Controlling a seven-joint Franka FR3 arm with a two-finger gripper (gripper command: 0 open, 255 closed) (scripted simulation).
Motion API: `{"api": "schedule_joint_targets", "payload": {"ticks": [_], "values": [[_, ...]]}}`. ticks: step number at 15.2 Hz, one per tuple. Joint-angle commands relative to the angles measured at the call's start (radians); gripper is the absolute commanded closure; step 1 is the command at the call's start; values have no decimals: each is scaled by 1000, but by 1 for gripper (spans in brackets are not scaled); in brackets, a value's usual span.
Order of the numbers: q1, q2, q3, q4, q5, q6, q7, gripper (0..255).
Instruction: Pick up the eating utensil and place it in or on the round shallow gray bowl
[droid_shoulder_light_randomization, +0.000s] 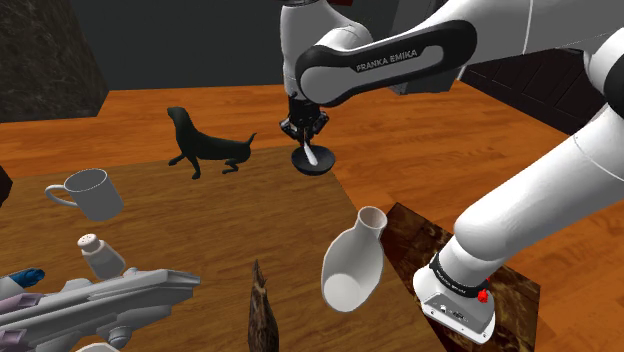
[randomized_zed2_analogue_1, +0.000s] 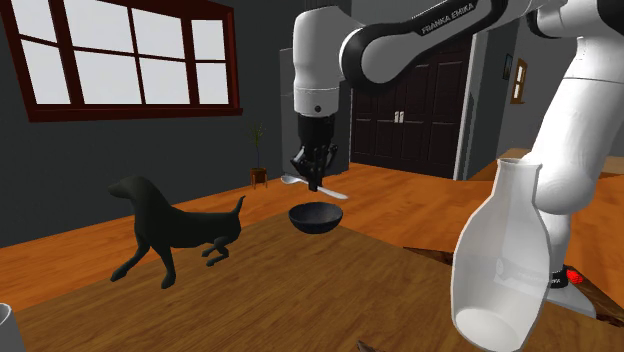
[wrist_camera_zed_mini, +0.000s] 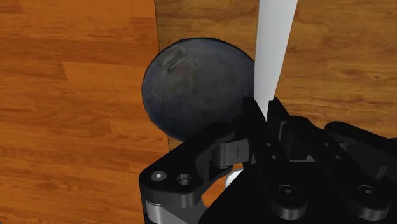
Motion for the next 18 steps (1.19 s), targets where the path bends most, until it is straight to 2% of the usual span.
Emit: {"api": "schedule_joint_targets", "payload": {"ticks": [1, 4, 18], "values": [[-20, -7, -33, -16, -3, 17, -53, 255], [-49, -19, -84, -33, -6, 34, -130, 255], [-59, 65, -62, -148, -66, 218, -58, 255]]}}
